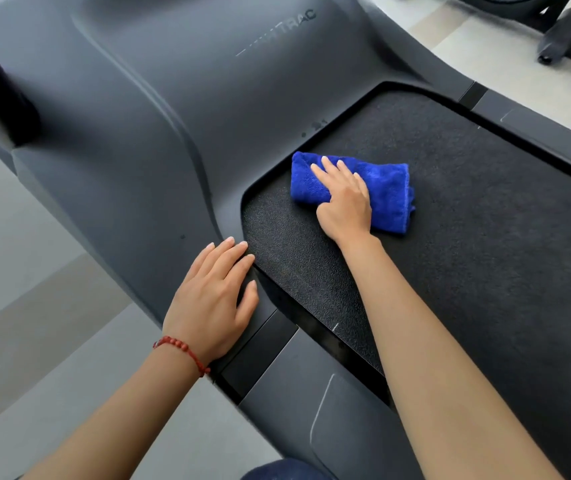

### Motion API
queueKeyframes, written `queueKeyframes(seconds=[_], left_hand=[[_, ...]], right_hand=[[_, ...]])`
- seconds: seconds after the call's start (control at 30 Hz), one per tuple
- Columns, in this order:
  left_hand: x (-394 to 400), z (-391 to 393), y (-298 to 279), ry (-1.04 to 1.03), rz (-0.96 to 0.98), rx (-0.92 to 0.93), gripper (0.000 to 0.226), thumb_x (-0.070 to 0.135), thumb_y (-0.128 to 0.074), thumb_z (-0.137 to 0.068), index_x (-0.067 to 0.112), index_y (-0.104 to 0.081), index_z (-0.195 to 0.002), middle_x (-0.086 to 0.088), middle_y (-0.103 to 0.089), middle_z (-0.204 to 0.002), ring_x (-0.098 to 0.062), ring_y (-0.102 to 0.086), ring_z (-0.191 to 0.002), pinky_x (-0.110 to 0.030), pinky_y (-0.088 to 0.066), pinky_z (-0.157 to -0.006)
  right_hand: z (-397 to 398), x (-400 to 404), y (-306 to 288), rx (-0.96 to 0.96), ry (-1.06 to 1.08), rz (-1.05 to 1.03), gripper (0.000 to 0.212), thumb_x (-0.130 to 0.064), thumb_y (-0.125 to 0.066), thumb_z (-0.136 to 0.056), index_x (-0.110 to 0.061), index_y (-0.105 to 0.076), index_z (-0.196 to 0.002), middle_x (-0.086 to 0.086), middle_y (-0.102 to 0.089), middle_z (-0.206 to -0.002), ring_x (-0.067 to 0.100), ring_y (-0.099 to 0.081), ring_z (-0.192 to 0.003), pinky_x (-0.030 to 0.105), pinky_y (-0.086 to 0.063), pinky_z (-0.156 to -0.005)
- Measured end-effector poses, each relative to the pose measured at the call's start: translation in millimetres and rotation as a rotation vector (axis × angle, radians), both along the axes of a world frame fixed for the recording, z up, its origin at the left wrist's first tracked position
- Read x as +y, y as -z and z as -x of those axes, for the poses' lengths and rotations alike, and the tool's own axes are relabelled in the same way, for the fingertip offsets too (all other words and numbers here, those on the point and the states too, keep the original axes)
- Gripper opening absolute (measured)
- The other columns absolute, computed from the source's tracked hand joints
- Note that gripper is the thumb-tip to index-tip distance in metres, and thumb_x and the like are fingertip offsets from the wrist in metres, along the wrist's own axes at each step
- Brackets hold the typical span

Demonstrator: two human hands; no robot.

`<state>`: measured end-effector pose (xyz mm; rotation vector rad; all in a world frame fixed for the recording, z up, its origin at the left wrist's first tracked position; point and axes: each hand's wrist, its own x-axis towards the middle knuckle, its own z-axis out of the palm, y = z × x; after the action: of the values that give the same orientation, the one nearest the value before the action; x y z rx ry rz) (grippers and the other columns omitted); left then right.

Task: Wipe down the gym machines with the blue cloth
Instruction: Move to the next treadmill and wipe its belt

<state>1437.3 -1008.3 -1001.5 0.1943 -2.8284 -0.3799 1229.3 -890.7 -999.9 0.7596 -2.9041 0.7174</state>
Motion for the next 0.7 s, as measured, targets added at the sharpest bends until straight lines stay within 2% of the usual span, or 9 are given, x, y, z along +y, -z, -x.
queueKeyframes(seconds=[0.43, 0.7], left_hand=[[0.9, -1.6, -4.6, -0.019, -0.032, 0.028, 0.048, 0.026, -0.036, -0.086, -0.005, -0.063, -0.11, -0.018, -0.063, -0.114, -0.035, -0.055, -0.114, -0.036, -0.024, -0.105], [2.7, -3.5, -5.9, -0.022, -0.07, 0.054, 0.05, 0.026, -0.035, -0.086, -0.007, -0.061, -0.114, -0.02, -0.062, -0.116, -0.036, -0.055, -0.113, -0.035, -0.028, -0.104]], right_hand=[[-84.8, 12.5, 1.2, -0.011, -0.191, 0.064, 0.079, 0.012, -0.042, -0.064, -0.022, -0.047, -0.135, -0.005, -0.037, -0.146, 0.016, -0.022, -0.14, 0.027, -0.003, -0.113], [-120.7, 31.3, 2.9, -0.02, -0.231, 0.083, 0.08, -0.001, -0.032, -0.057, -0.021, -0.049, -0.133, -0.004, -0.04, -0.144, 0.017, -0.026, -0.139, 0.029, -0.007, -0.114]])
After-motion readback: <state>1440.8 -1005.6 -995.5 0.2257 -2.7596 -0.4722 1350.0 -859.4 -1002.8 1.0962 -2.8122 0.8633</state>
